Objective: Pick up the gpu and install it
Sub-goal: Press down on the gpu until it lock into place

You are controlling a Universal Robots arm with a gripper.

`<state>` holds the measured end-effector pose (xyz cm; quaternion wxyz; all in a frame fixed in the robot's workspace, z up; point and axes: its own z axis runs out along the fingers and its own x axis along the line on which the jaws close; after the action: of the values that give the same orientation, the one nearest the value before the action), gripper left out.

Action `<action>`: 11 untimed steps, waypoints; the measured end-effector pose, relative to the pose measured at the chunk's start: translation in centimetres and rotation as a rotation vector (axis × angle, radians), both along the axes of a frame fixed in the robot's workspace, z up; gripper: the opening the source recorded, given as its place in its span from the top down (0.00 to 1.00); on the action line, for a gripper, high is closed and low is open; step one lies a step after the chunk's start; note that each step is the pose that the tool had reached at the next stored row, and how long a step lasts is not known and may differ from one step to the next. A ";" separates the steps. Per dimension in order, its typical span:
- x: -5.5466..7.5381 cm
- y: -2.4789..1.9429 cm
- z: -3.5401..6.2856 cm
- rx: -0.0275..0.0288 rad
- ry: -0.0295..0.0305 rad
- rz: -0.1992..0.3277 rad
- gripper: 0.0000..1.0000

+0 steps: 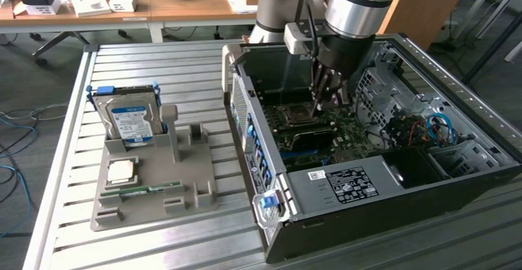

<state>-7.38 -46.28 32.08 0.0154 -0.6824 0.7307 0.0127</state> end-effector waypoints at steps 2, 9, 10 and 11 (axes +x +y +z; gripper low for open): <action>0.0 0.00 -0.07 -0.0003 0.0001 0.000 0.89; 0.0 0.00 -0.53 0.0000 0.0000 0.000 0.89; 0.0 0.00 -0.89 -0.0001 0.0000 0.000 0.89; 0.0 0.00 -1.07 0.0000 0.0000 0.000 0.89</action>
<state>-7.38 -46.28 31.00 0.0154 -0.6824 0.7307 0.0127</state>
